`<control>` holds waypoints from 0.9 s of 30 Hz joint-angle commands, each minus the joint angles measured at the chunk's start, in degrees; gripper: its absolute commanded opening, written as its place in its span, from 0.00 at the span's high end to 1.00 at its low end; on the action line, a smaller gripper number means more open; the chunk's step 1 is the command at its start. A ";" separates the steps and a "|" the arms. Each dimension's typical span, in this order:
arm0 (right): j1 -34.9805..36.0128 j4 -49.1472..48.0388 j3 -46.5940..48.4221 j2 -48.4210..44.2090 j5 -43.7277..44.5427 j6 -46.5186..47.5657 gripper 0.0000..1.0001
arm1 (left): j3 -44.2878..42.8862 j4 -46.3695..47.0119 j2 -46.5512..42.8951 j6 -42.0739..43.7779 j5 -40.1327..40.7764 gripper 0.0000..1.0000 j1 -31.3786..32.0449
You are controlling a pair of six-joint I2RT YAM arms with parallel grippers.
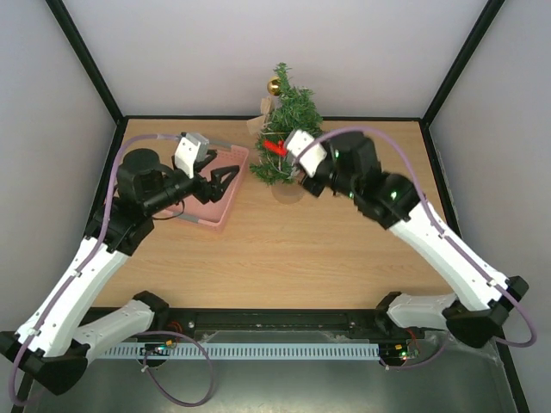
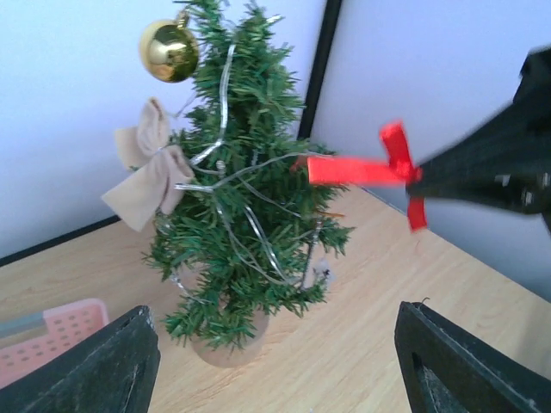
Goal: Decorate the small christmas tree
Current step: Place the decoration item on the Christmas tree.
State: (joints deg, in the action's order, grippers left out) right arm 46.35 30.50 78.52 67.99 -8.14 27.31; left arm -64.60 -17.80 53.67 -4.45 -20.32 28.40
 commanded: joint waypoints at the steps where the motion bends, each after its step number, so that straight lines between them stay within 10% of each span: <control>1: -7.09 13.55 15.24 8.22 -6.00 -0.19 0.98 | 1.61 3.66 2.38 -3.31 2.96 0.24 -1.13; 15: -12.65 36.12 42.84 25.15 -9.37 13.12 0.98 | -0.34 19.21 9.96 -5.07 -12.13 0.35 -3.04; 27: -12.86 39.58 43.70 22.69 -16.93 23.81 0.98 | -7.08 21.49 17.61 8.62 -23.53 0.41 -2.98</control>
State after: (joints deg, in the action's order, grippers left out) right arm 33.61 66.92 121.54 93.65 -20.60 47.09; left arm -68.34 1.08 70.96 -2.83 -38.04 25.69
